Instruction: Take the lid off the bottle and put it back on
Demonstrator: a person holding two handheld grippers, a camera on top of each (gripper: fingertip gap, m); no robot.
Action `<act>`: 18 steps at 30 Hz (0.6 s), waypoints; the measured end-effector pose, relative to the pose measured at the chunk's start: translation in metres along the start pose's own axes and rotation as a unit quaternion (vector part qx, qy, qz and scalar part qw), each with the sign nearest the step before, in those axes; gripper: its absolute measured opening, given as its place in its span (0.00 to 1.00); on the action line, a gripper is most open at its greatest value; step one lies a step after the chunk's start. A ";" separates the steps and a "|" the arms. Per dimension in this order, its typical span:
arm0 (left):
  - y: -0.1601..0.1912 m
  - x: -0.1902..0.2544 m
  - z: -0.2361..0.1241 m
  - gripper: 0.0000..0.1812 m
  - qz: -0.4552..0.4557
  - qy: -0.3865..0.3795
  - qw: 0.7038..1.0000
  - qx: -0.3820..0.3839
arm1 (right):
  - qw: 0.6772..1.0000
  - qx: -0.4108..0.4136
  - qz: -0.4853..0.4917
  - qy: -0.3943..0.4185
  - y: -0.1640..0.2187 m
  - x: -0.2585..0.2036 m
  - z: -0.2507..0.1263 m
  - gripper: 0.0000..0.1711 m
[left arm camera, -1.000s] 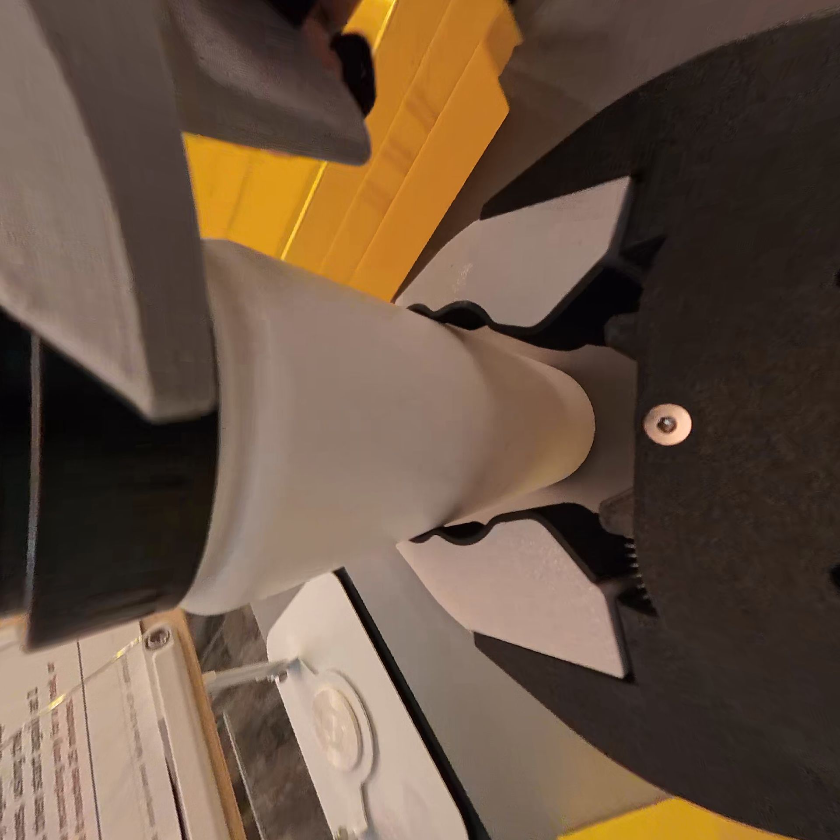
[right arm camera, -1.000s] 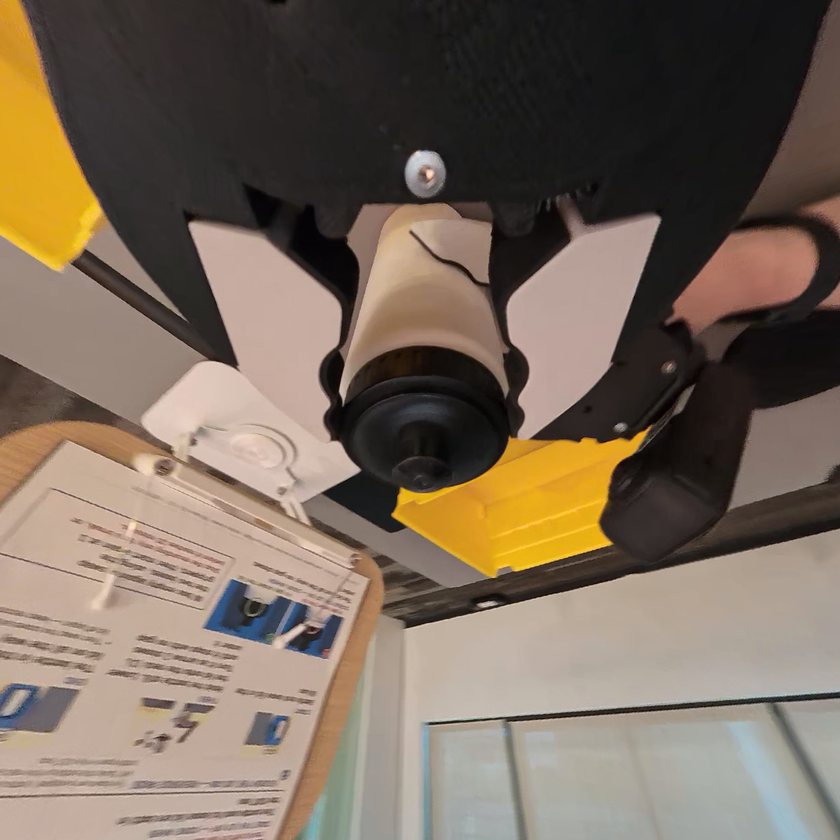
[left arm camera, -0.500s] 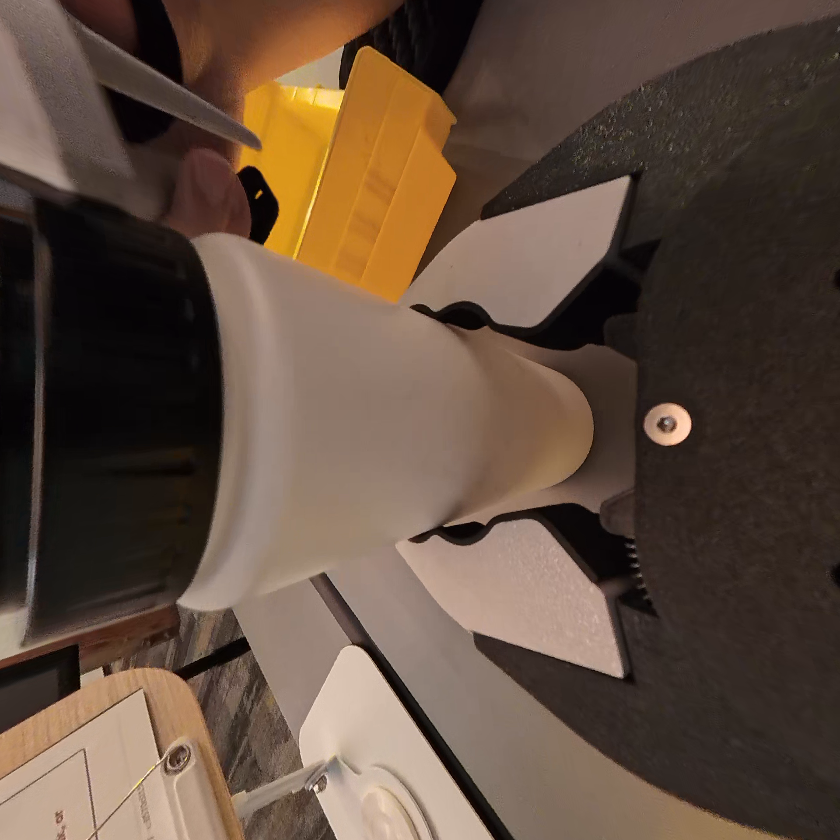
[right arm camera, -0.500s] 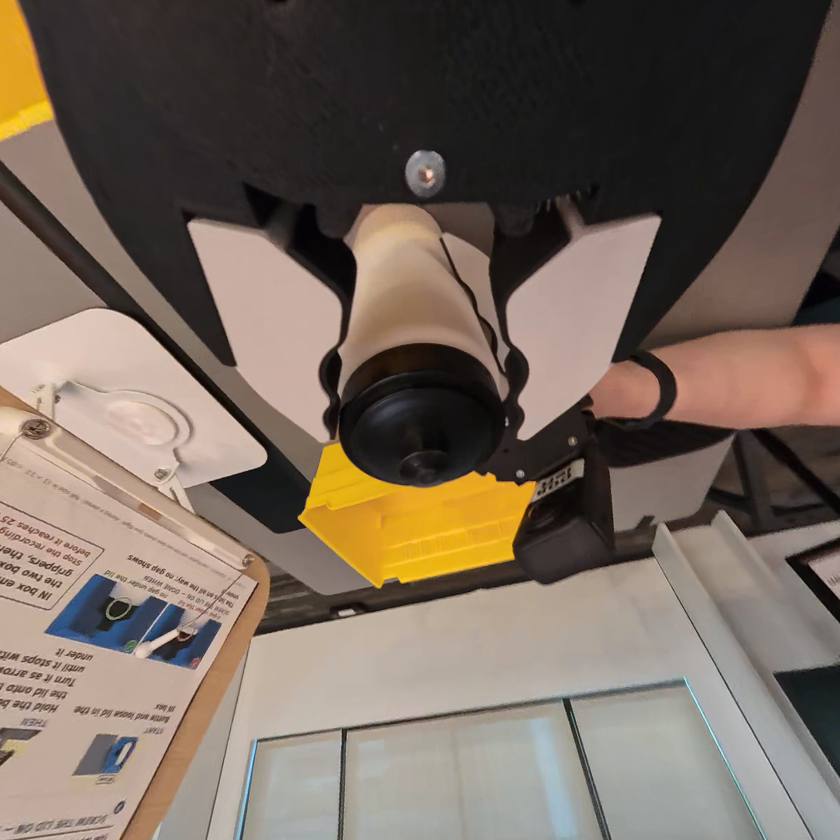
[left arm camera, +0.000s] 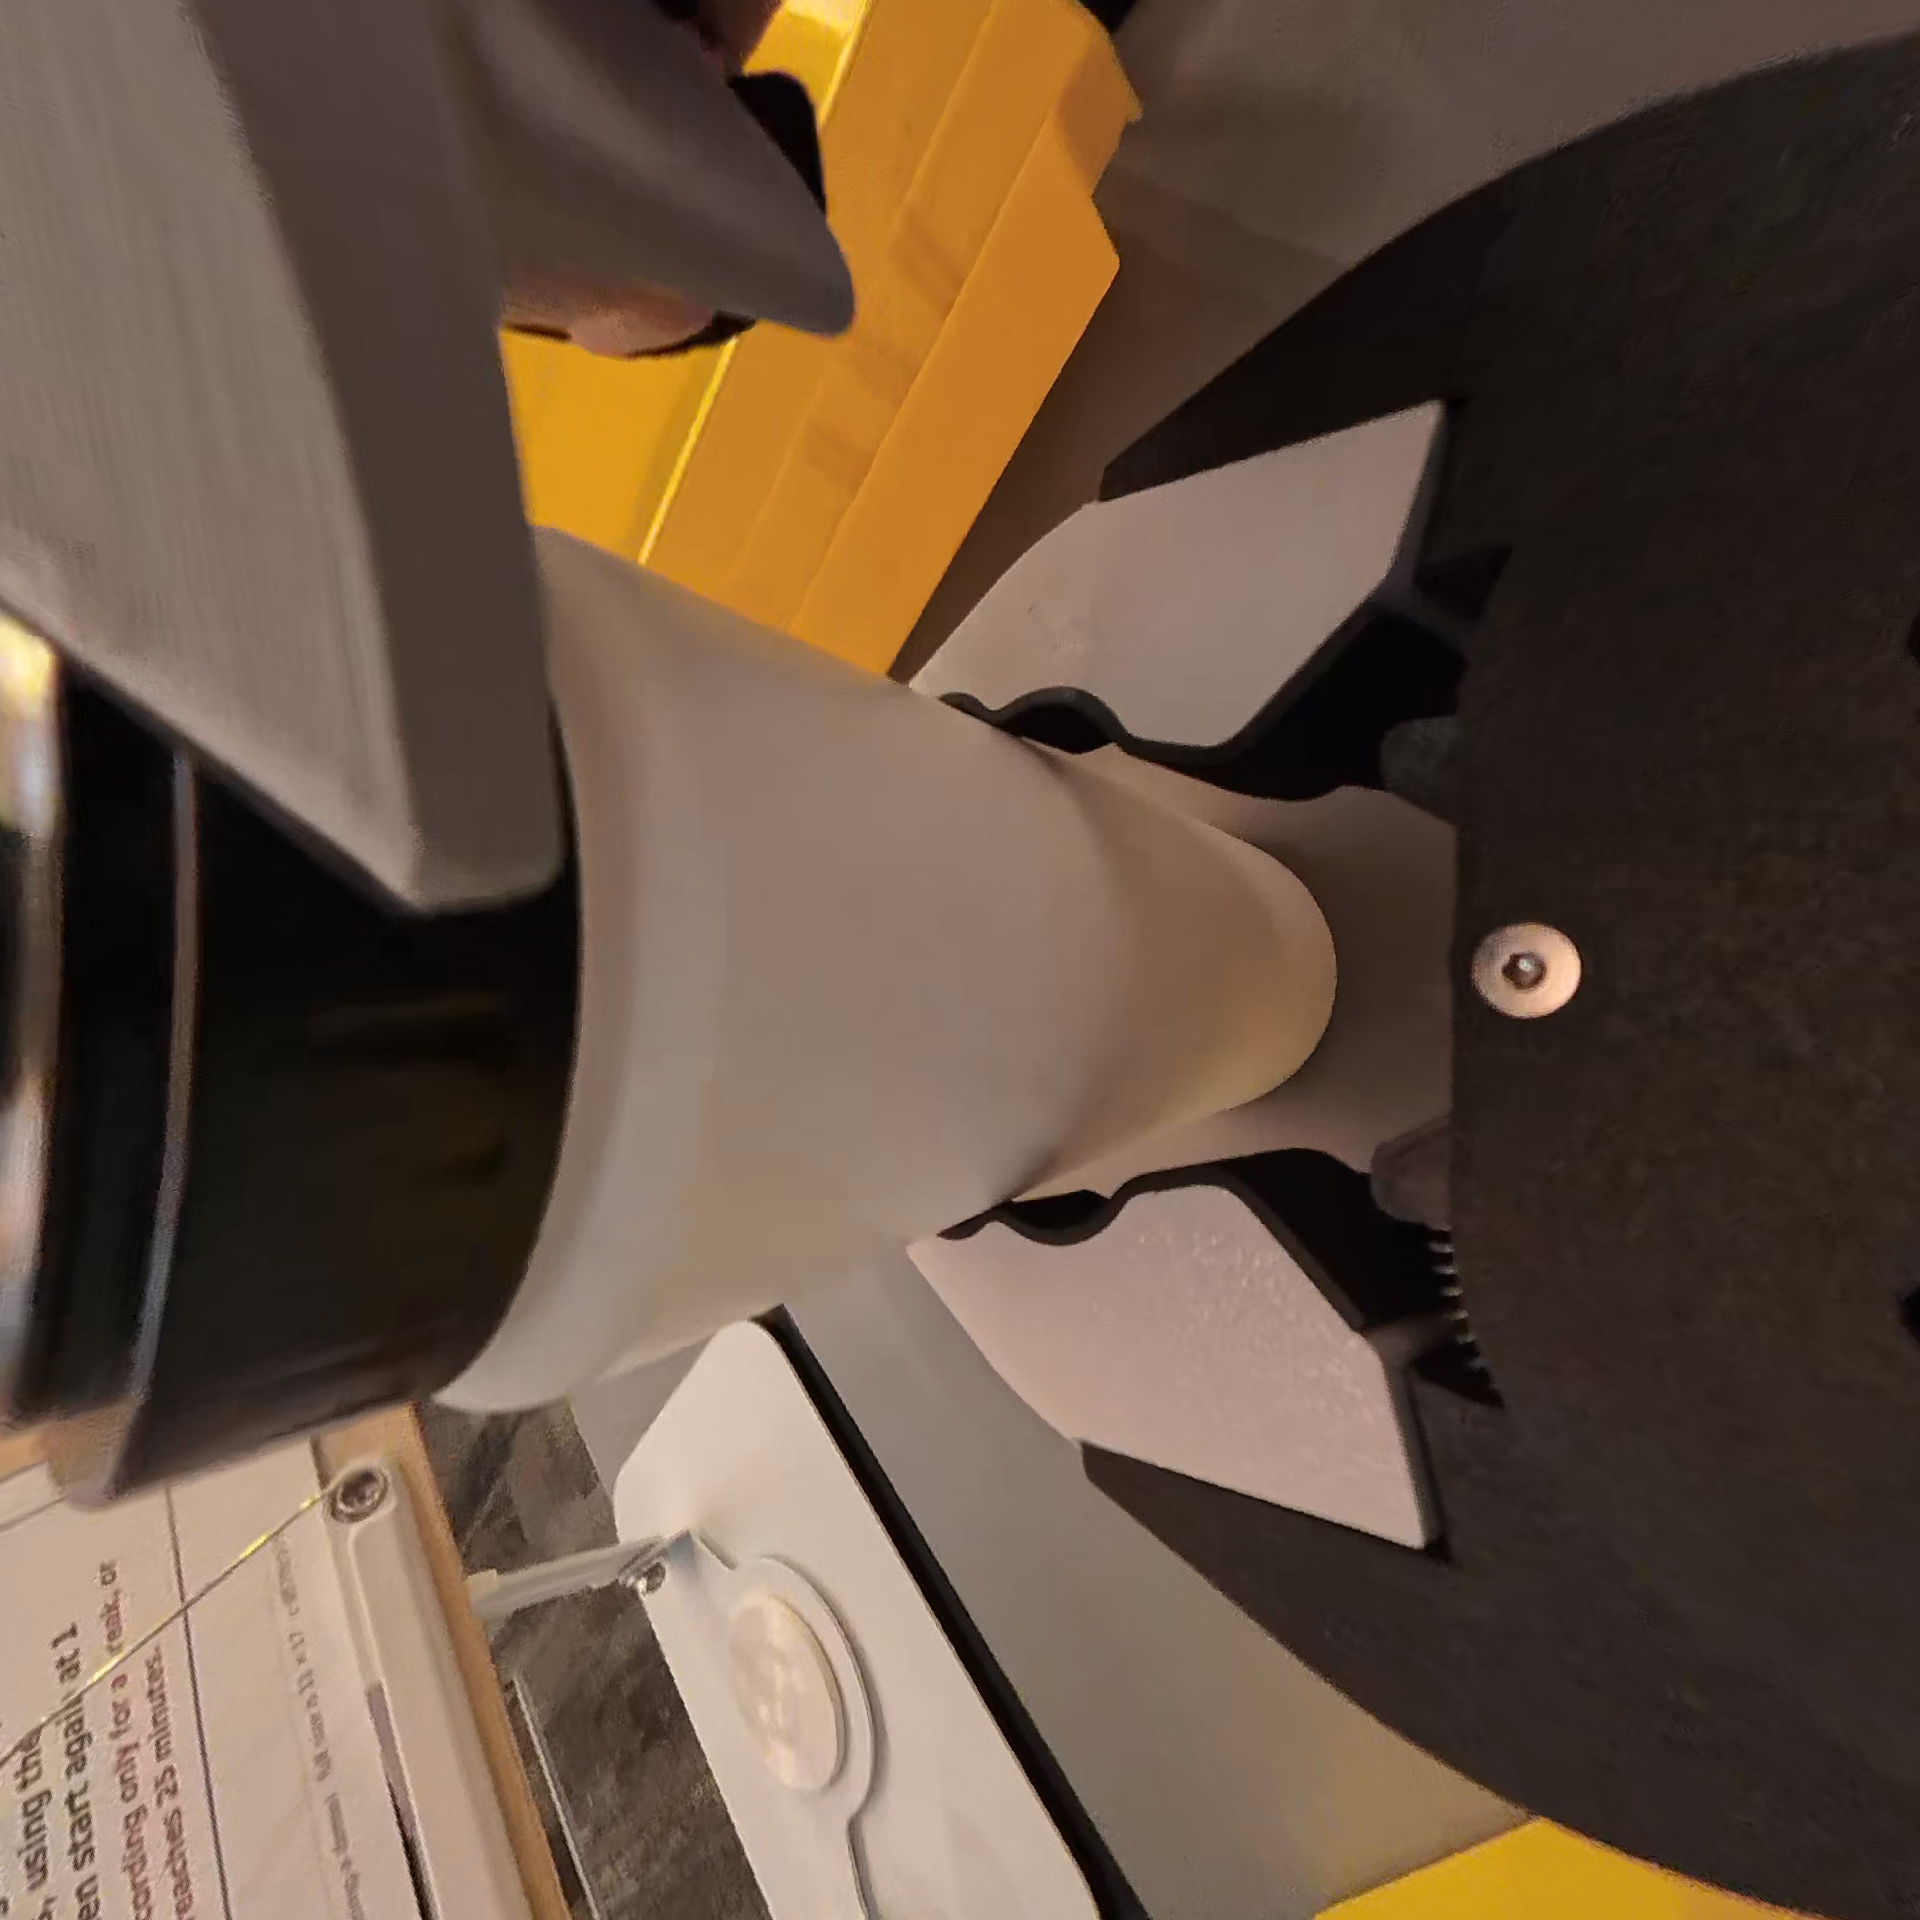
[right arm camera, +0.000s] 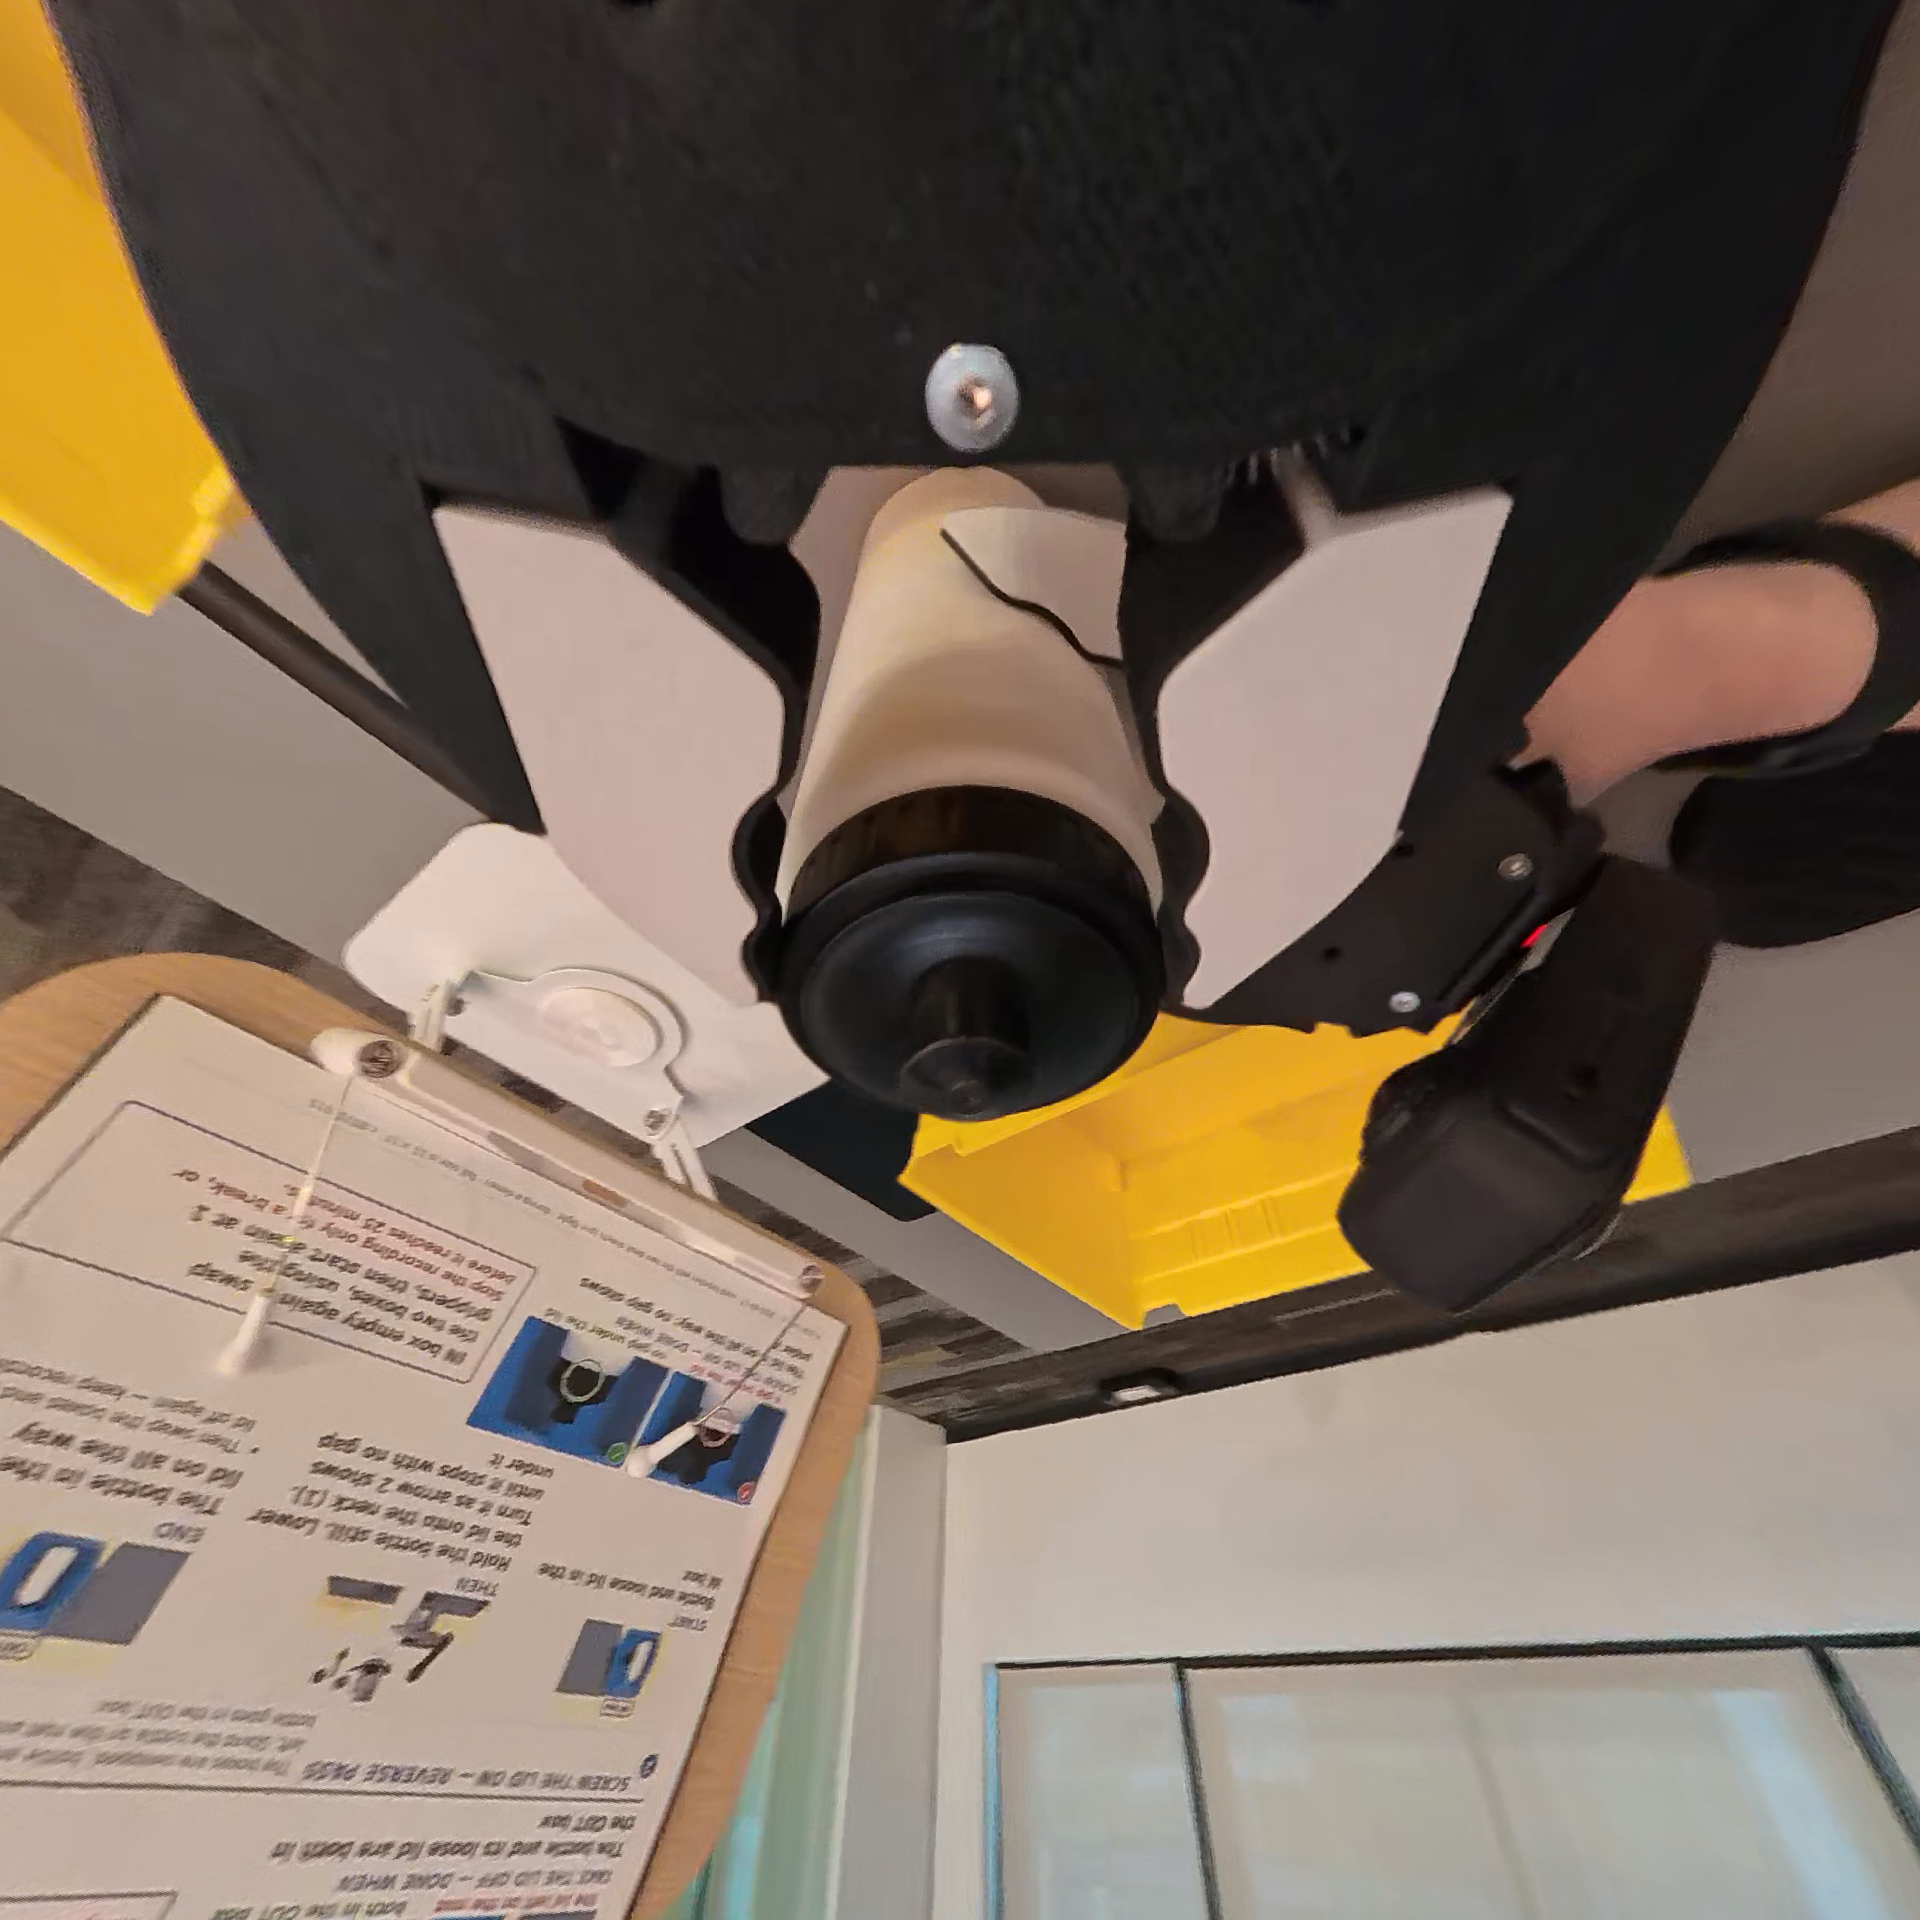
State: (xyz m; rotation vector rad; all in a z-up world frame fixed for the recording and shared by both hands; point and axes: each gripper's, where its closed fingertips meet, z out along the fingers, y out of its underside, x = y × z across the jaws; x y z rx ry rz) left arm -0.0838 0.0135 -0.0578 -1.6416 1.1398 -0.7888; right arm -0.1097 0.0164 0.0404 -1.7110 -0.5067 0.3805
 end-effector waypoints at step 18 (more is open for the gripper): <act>0.003 0.026 -0.006 0.47 0.000 0.101 0.993 -0.056 | 0.984 -0.035 0.048 -0.166 0.007 -0.002 -0.015 0.42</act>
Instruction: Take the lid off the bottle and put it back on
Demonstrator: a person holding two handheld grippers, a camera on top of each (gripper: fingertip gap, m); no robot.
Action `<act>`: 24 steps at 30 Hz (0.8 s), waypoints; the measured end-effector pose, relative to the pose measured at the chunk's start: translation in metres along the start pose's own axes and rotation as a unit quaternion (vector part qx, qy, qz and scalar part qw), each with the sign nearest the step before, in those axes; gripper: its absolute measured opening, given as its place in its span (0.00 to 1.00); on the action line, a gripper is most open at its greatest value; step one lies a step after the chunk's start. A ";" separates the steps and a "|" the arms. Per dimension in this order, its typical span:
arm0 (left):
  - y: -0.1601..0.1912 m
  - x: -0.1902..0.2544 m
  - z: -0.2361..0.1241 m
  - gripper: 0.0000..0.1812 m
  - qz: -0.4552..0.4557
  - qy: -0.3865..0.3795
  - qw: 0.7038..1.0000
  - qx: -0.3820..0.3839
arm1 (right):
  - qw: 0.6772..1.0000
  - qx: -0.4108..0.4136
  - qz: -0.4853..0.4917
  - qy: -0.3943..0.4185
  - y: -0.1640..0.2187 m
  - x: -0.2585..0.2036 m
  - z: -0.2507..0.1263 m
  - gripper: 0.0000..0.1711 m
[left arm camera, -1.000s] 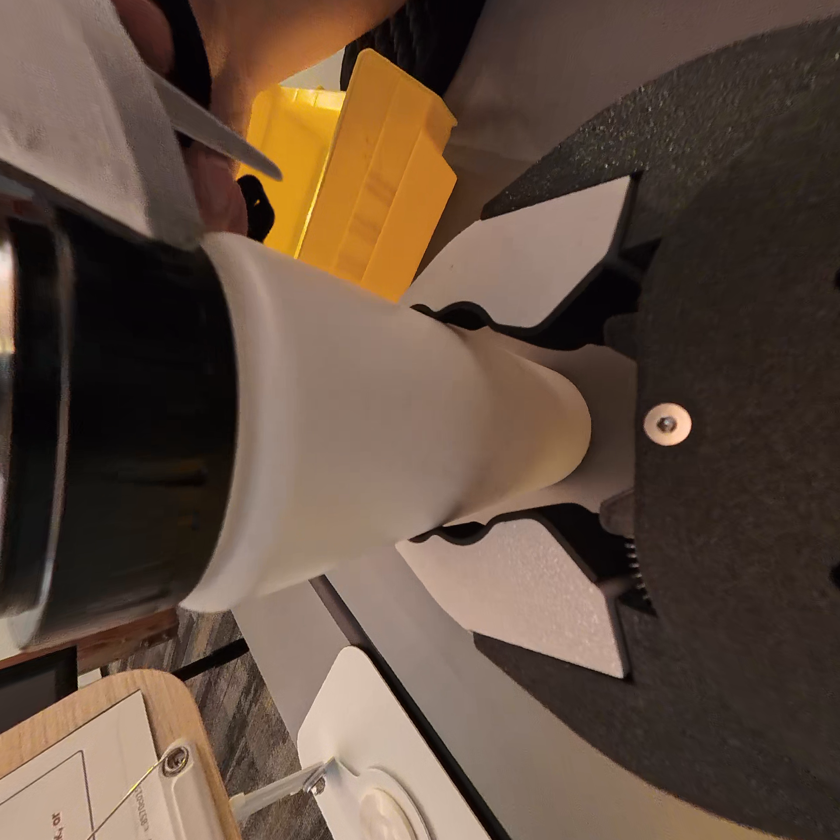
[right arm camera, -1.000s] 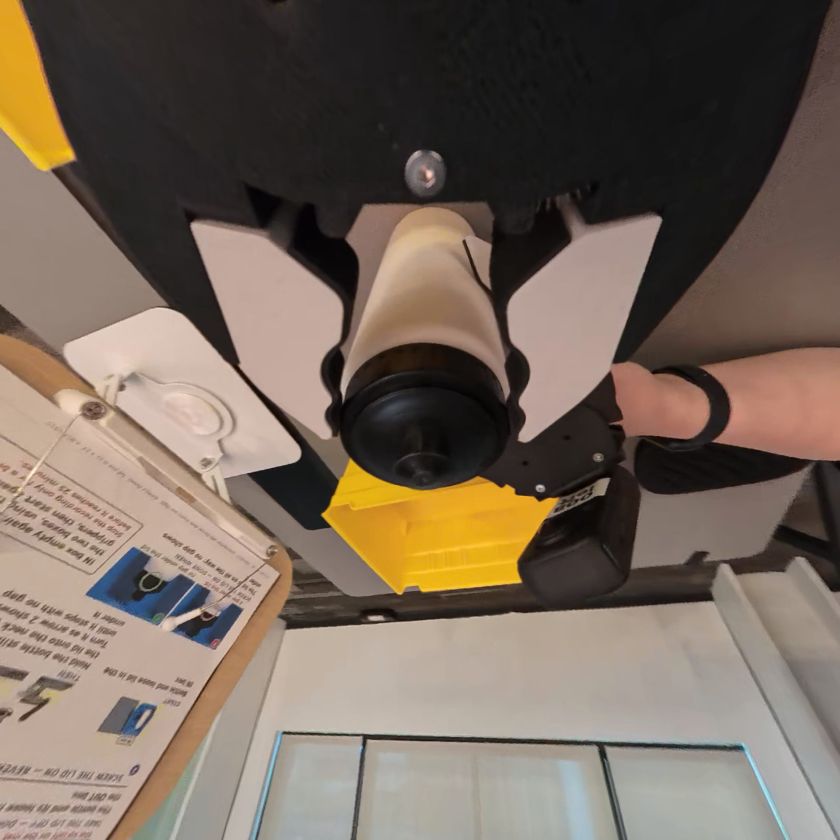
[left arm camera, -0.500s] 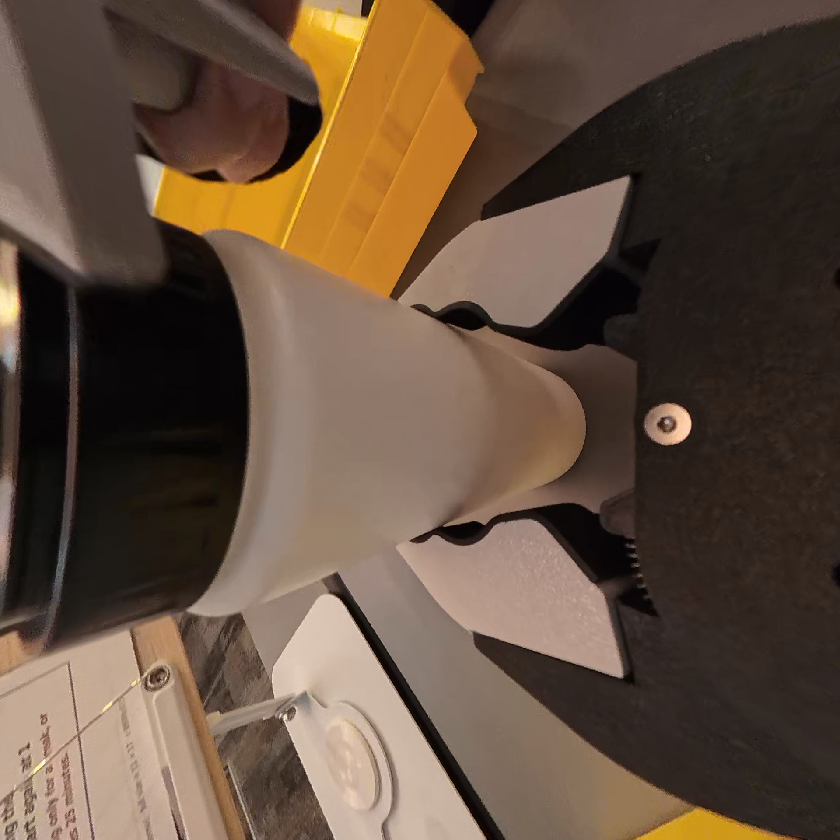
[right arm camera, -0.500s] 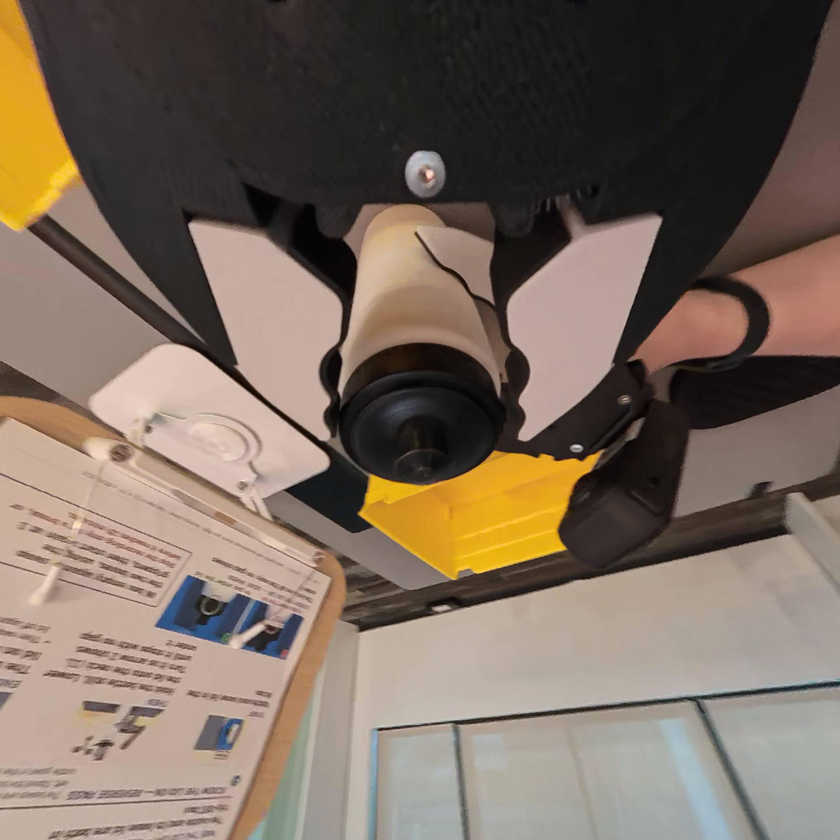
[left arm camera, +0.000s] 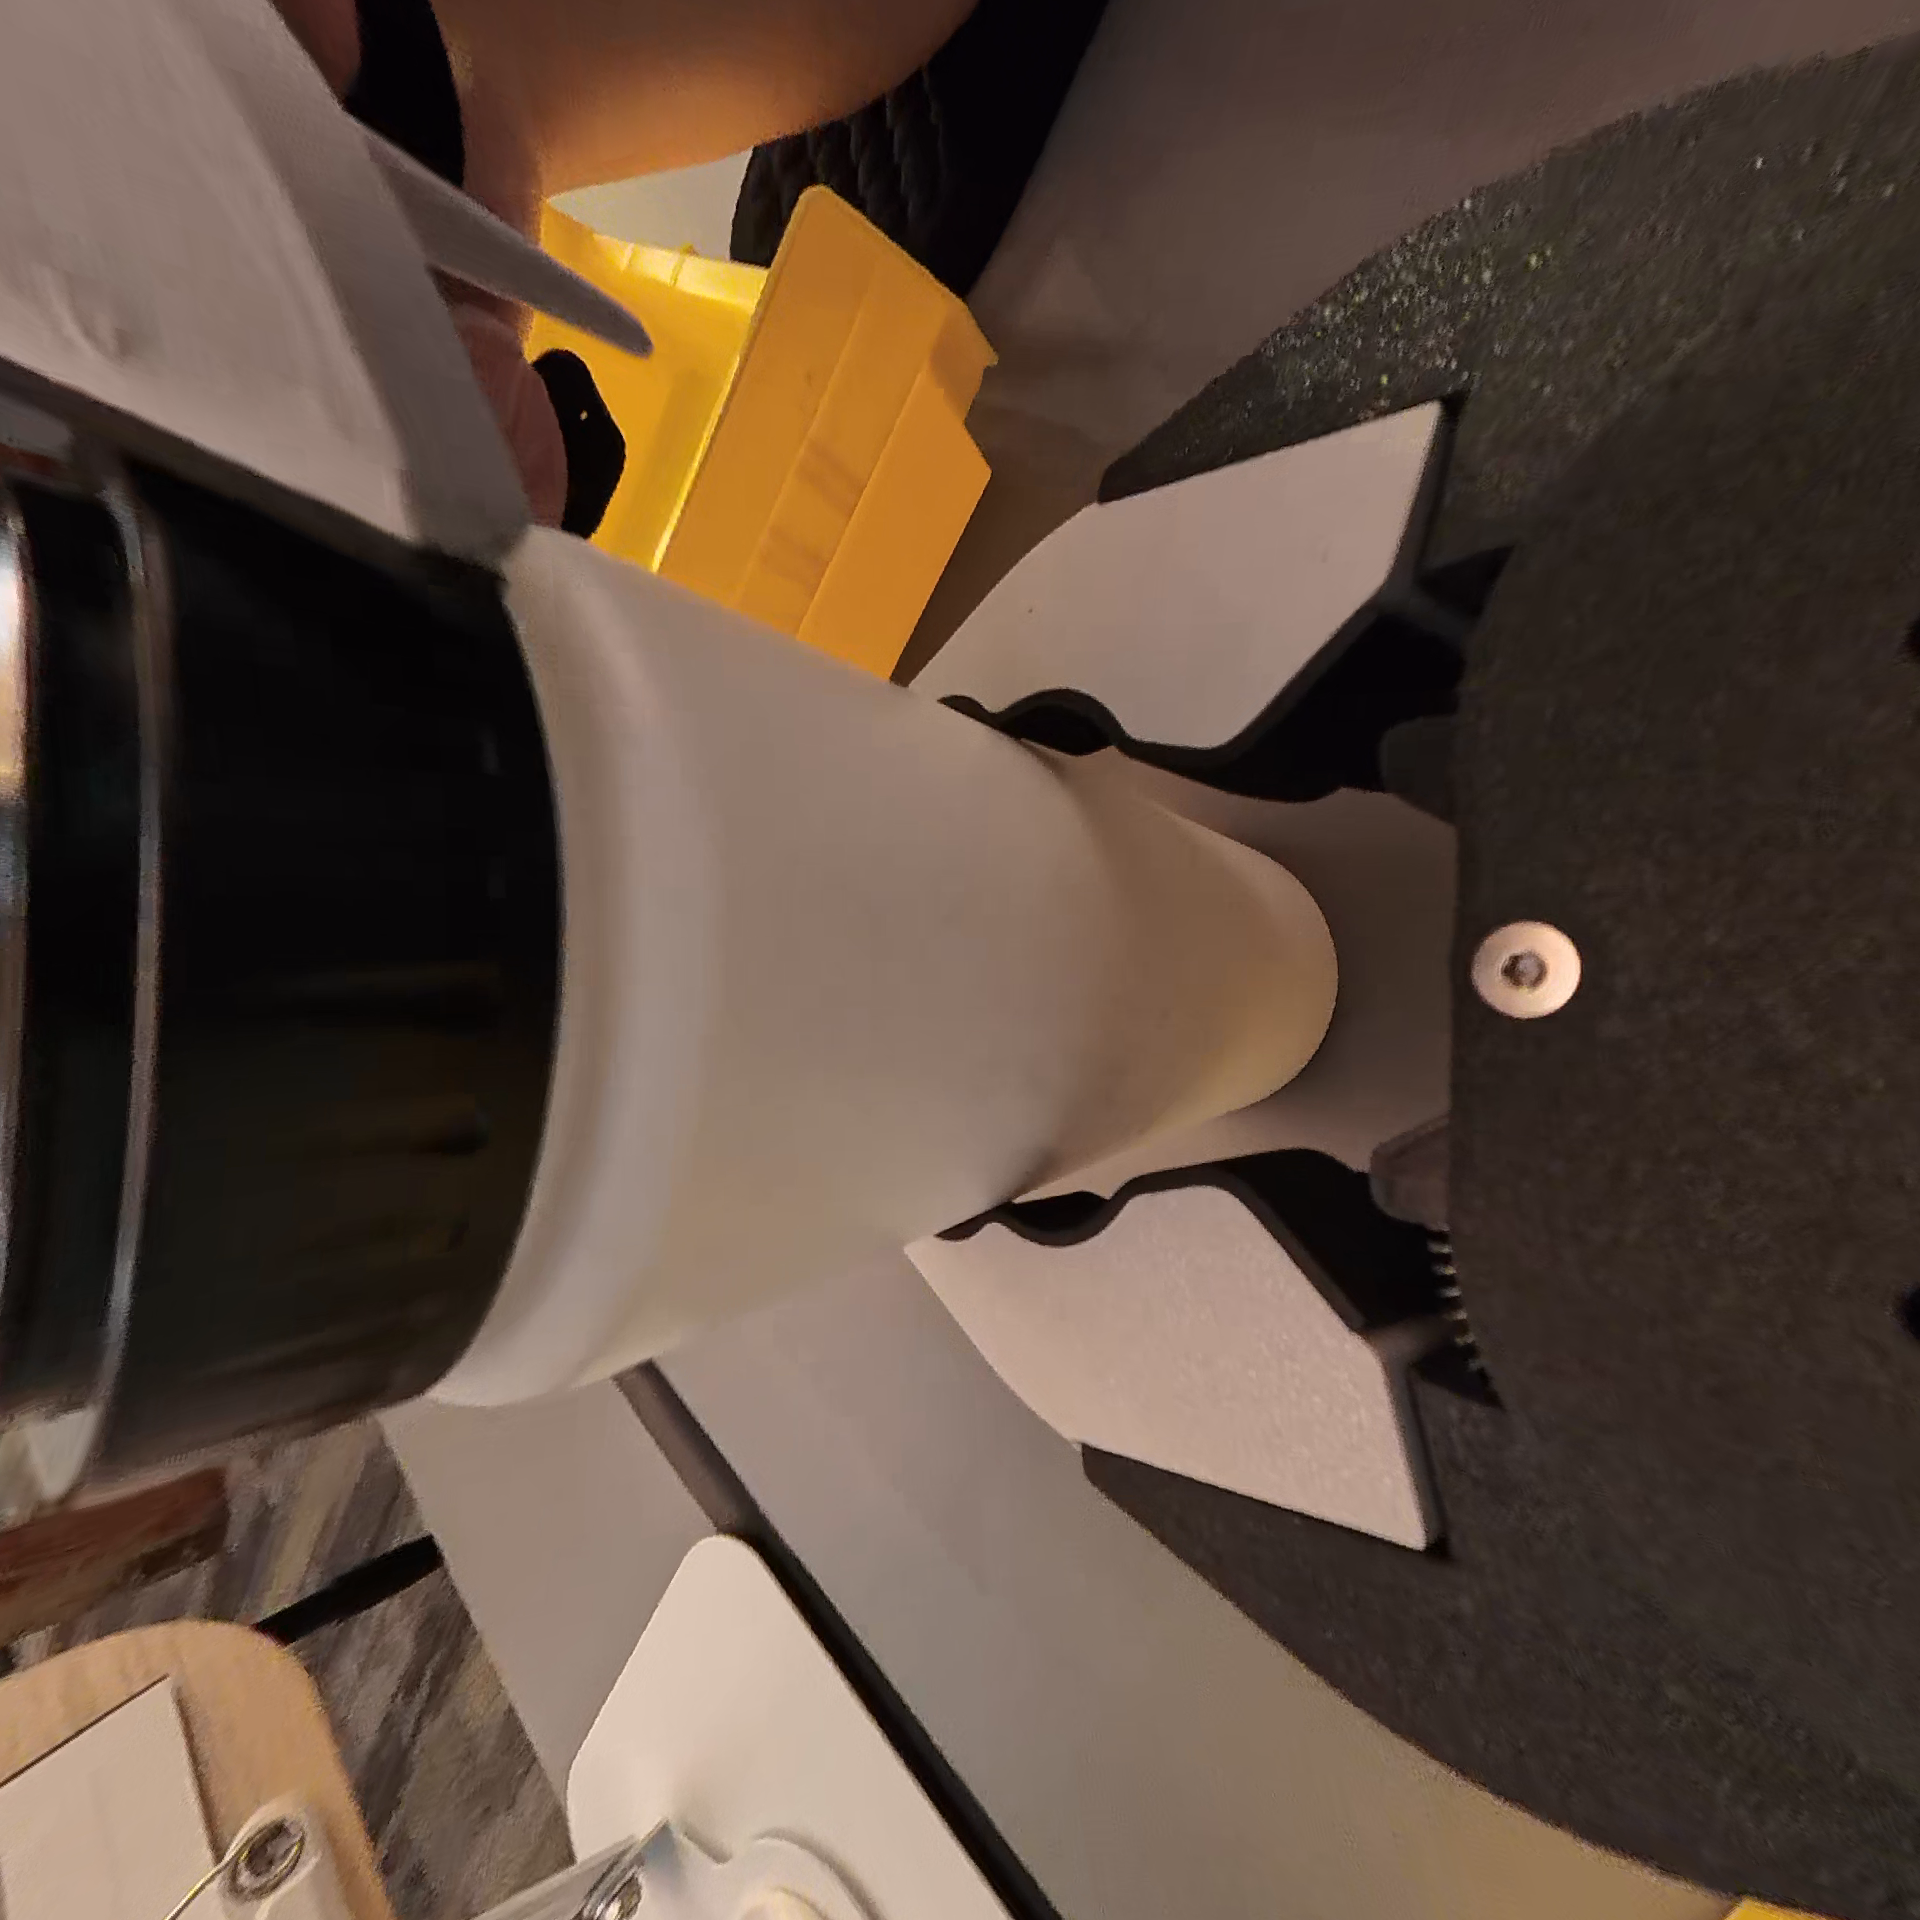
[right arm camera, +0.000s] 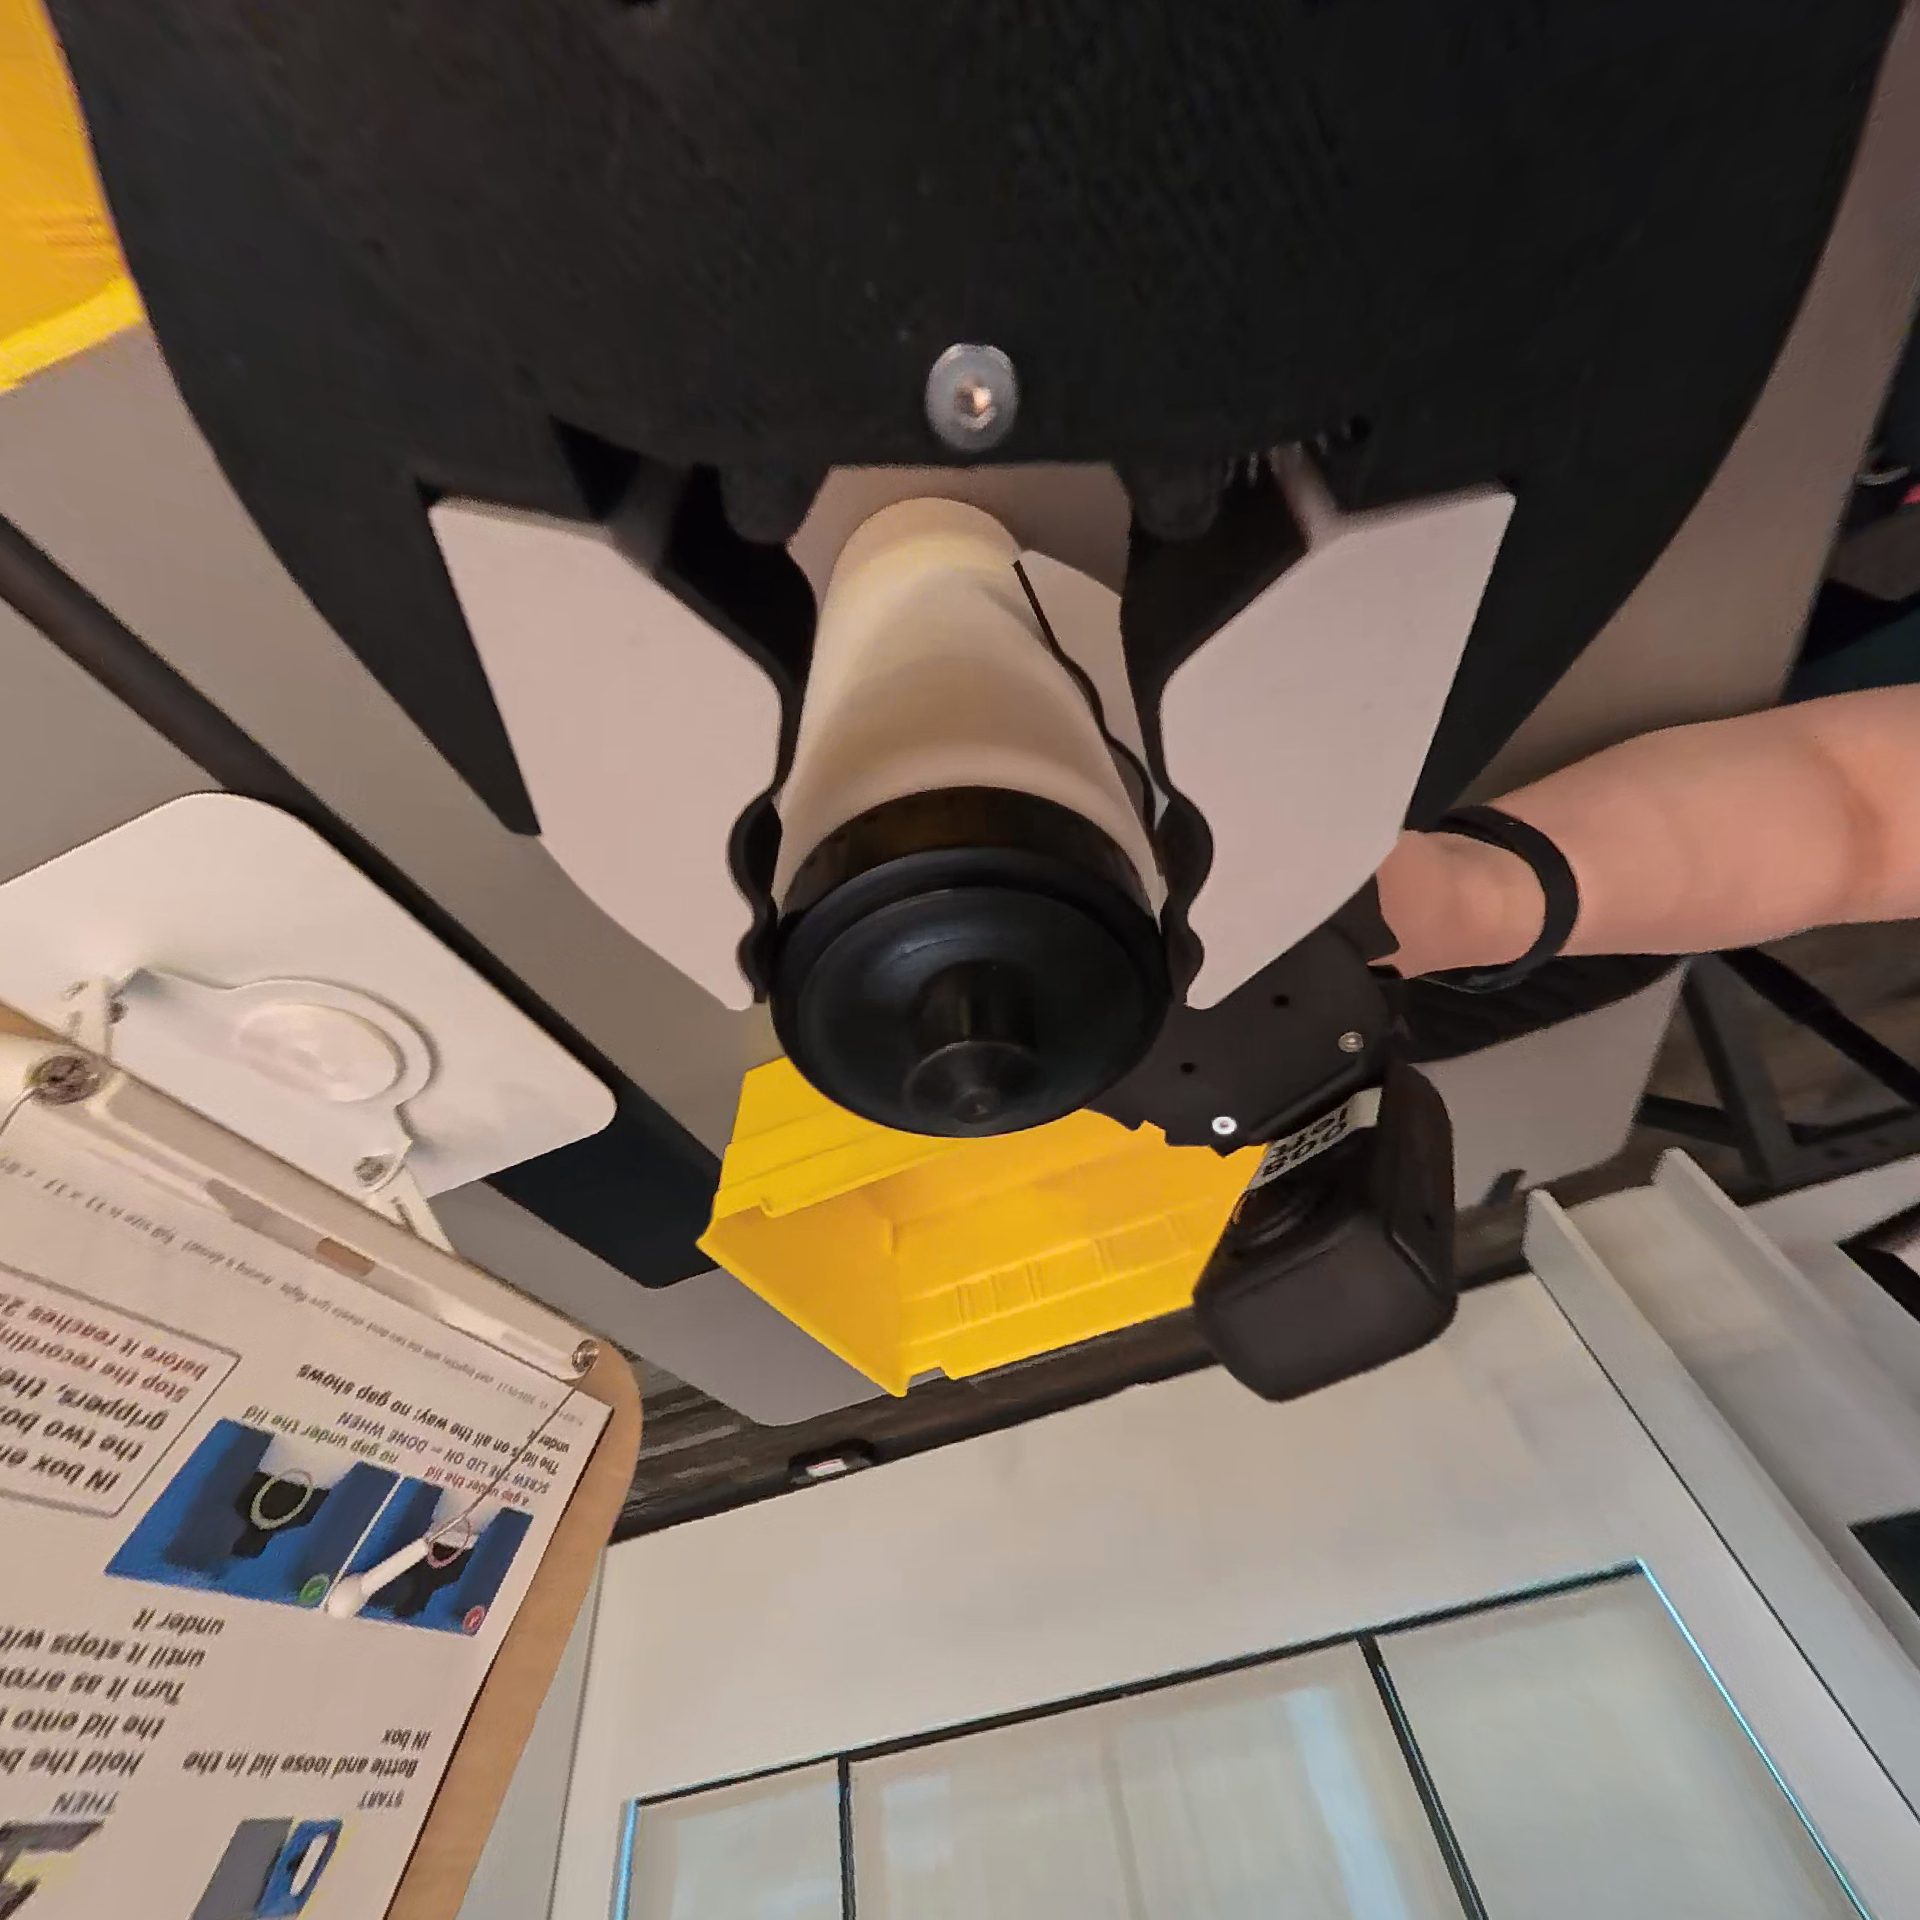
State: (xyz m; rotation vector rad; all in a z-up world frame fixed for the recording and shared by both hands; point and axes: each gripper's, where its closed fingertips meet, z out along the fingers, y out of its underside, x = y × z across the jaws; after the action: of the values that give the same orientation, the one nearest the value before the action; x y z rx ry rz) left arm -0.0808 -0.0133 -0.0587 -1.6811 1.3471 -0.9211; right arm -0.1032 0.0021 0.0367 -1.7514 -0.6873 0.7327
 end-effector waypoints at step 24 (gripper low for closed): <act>0.001 0.006 0.001 0.47 0.039 0.028 0.999 0.007 | 0.998 0.023 -0.019 -0.063 -0.004 -0.009 -0.007 0.41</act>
State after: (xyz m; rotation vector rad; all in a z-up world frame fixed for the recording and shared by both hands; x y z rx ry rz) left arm -0.0792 -0.0188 -0.0594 -1.5906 1.4299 -0.9364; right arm -0.1044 -0.0080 0.0438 -1.6570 -0.7797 0.8318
